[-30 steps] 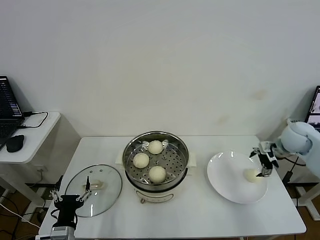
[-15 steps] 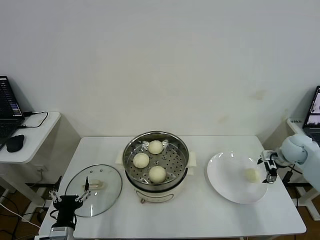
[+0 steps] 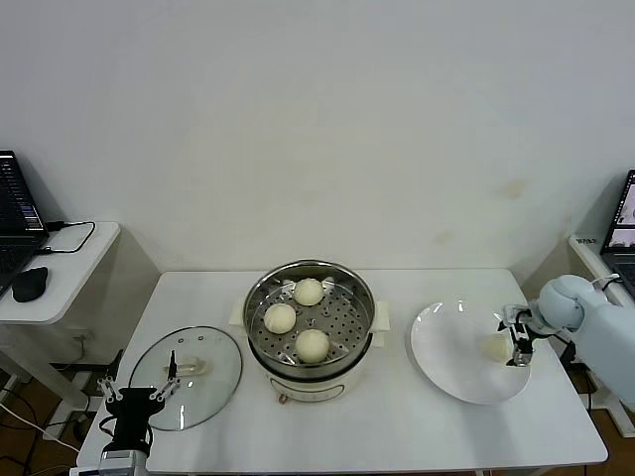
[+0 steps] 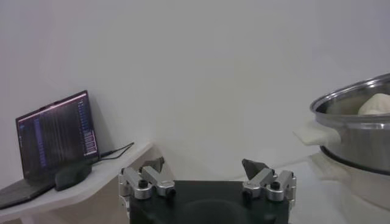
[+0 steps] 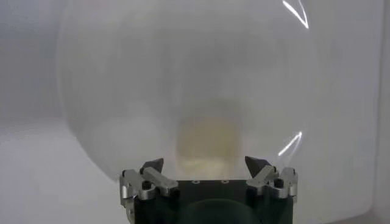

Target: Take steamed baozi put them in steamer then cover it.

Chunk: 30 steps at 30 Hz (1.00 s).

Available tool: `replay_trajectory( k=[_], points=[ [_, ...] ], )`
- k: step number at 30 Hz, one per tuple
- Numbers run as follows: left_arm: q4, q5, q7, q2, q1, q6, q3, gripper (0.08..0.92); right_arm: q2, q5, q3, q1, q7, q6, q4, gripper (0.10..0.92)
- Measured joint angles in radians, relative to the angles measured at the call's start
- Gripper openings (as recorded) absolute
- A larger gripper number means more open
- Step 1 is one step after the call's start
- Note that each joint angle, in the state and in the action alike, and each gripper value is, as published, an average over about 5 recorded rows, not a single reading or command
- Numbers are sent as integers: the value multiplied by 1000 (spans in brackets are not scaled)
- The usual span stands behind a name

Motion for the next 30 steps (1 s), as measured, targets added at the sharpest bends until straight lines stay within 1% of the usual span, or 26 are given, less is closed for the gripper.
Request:
replay_trajectory(
  k=[11, 20, 25, 30],
  points=[
    [5, 0, -1, -1, 1, -2, 1, 823, 20, -27, 7, -9, -2, -2, -18, 688],
    [-2, 0, -2, -3, 2, -3, 1, 823, 16, -22, 3, 12, -10, -7, -11, 548],
    [-6, 0, -2, -1, 1, -3, 1, 823, -8, 13, -29, 54, -21, -26, 19, 528],
    [-7, 0, -2, 0, -5, -2, 2, 823, -47, 84, -109, 155, -30, -58, 76, 526]
  ],
)
